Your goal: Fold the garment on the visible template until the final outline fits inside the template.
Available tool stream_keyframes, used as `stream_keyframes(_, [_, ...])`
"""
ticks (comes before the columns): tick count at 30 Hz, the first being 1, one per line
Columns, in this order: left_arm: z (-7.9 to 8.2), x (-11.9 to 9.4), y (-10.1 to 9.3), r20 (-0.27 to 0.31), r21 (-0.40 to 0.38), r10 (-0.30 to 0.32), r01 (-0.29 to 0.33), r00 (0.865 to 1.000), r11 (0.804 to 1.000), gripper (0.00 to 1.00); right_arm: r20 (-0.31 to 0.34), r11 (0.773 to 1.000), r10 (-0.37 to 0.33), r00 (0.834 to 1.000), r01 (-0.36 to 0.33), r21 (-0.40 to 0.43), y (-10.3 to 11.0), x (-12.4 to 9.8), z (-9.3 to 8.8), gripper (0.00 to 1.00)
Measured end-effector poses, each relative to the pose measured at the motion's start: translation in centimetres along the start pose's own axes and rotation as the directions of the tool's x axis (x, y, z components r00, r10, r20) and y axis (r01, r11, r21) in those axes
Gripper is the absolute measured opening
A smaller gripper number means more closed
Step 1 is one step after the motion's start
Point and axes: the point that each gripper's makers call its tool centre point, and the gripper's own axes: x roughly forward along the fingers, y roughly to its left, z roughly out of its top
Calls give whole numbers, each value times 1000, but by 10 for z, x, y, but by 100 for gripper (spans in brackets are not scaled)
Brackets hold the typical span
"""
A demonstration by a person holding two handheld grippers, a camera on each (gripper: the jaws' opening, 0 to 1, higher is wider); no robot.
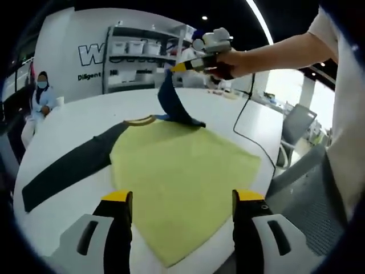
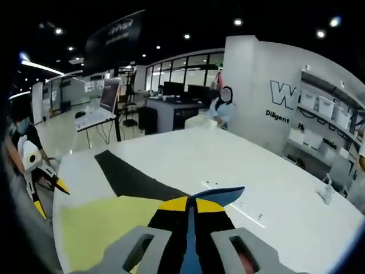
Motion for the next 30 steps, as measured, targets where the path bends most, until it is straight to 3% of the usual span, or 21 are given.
stream_keyframes(14, [0,6,3,3,-20,0,0,1000,1000,69,-8,987,157,987,-158,-21,48,42,13,0])
stream_keyframes(19, [-3,6,5,2,-27,2,-1,1000,1000,69,-28,983,182,983,-182,-29,56,57,11,0])
stream_keyframes(30, [-7,6,7,-4,-40,3,-3,1000,999,68,-141,979,197,970,-203,-26,69,85,-29,0])
